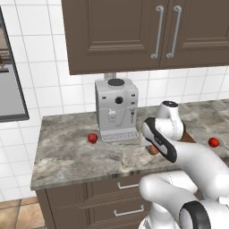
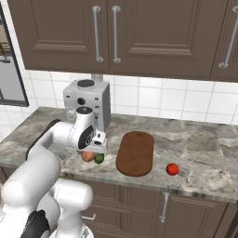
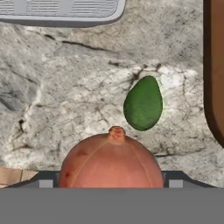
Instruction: Place the avocado, onion, tomato, and bell pepper on the cutting board.
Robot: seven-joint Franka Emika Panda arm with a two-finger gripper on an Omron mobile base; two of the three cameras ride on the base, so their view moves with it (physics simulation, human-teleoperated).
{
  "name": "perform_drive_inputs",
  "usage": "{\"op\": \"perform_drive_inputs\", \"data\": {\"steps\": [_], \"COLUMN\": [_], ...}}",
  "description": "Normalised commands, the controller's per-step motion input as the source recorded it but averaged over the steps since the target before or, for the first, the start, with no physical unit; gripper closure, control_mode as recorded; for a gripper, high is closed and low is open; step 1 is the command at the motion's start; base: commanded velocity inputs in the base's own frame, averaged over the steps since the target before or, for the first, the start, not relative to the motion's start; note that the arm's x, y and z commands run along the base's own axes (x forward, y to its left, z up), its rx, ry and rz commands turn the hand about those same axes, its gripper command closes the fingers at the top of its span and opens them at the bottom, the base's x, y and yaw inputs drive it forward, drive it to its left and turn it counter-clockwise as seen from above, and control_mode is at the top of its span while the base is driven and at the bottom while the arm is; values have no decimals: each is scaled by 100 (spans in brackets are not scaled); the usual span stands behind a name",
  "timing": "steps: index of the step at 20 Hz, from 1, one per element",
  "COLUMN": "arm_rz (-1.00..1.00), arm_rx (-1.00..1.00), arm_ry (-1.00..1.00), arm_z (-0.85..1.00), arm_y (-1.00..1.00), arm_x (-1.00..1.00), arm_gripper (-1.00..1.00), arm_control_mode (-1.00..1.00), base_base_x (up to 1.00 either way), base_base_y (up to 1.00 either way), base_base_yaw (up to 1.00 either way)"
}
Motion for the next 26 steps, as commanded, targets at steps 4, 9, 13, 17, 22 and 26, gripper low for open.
{"op": "perform_drive_inputs", "data": {"steps": [4, 9, 13, 17, 22, 26], "arm_rz": [4, 7, 8, 7, 7, 3], "arm_rx": [0, 0, 0, 0, 0, 0], "arm_ry": [0, 1, 3, 7, 6, 2], "arm_z": [16, 17, 2, 0, 0, 0], "arm_y": [-75, -59, -39, -22, -7, -23], "arm_x": [20, 55, 76, 87, 77, 35], "arm_gripper": [100, 100, 100, 100, 100, 100], "arm_control_mode": [-100, -100, -100, -100, -100, -100], "base_base_x": [0, 0, 0, 0, 0, 0], "base_base_y": [0, 0, 0, 0, 0, 0], "base_base_yaw": [0, 0, 0, 0, 0, 0]}}
